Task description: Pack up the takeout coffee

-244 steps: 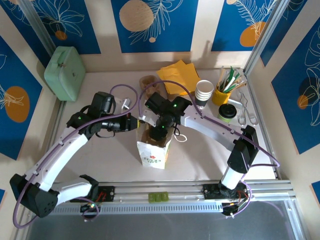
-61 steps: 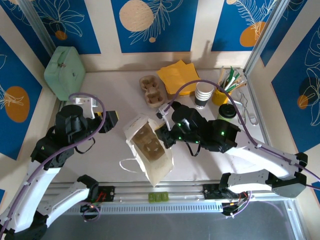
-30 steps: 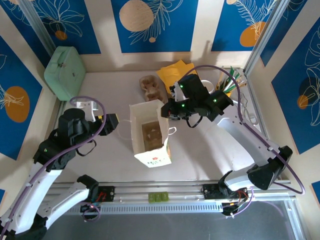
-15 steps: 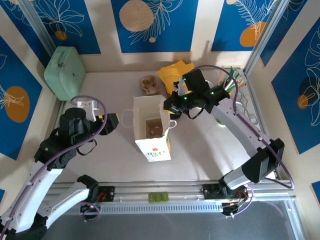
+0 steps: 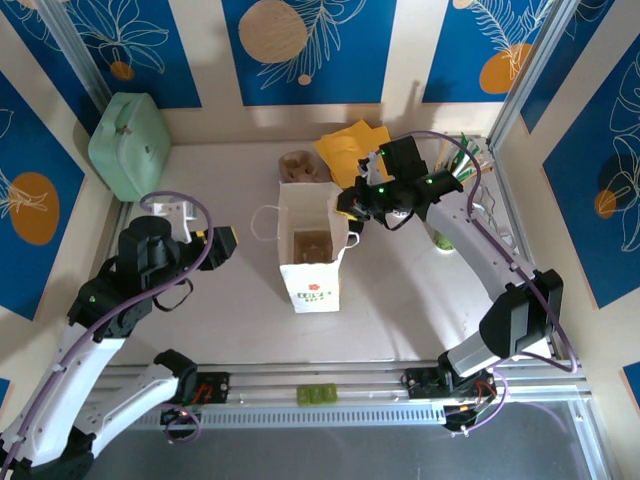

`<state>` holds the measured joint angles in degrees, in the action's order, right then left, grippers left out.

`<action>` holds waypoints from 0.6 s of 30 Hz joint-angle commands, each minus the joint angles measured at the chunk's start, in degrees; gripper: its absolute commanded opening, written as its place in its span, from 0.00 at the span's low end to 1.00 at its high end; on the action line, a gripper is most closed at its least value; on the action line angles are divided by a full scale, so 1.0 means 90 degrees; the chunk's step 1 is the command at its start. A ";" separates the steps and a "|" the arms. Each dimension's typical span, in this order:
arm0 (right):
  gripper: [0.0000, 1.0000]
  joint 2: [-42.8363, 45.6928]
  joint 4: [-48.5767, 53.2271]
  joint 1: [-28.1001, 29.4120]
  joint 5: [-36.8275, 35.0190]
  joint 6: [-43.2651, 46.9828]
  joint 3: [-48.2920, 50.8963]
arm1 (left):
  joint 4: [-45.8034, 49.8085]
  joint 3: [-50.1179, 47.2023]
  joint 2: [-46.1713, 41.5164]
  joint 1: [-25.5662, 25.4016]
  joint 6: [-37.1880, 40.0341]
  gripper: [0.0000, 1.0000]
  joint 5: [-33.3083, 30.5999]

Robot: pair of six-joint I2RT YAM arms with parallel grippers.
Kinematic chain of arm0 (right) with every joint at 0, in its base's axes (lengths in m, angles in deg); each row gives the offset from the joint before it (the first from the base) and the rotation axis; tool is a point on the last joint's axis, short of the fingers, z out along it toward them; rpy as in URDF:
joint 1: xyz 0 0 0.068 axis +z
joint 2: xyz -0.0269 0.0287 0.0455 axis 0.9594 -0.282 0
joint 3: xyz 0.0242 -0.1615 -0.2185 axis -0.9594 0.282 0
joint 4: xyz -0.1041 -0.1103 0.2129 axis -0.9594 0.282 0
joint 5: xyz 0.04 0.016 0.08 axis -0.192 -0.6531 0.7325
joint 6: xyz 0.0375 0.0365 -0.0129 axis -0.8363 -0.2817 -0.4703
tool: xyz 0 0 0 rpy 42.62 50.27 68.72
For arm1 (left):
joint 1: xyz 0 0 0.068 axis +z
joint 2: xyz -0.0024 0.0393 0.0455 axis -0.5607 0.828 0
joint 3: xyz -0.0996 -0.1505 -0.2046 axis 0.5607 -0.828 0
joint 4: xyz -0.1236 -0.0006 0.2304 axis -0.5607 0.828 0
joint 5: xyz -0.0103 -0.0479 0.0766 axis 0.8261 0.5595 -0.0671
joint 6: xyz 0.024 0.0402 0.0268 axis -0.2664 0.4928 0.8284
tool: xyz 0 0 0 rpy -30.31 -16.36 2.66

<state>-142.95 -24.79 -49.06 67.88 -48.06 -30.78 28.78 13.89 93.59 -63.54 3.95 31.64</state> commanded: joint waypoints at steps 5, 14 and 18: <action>0.03 -0.0293 0.0159 -0.0214 0.0283 0.0576 -0.0102 | 0.0146 0.0104 -0.0100 -0.0011 0.0039 0.62 -0.0122; 0.27 -0.0279 0.0385 -0.0538 0.0229 0.0804 -0.0099 | 0.0185 0.0099 -0.0125 -0.0009 0.0022 0.62 -0.0132; 0.41 -0.0245 0.0714 -0.0622 0.0237 0.1005 -0.0330 | 0.0191 0.0118 -0.0121 -0.0011 0.0022 0.62 -0.0137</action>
<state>-145.58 -21.97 -54.13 68.84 -41.02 -31.26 29.89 13.89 93.22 -63.54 3.95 31.62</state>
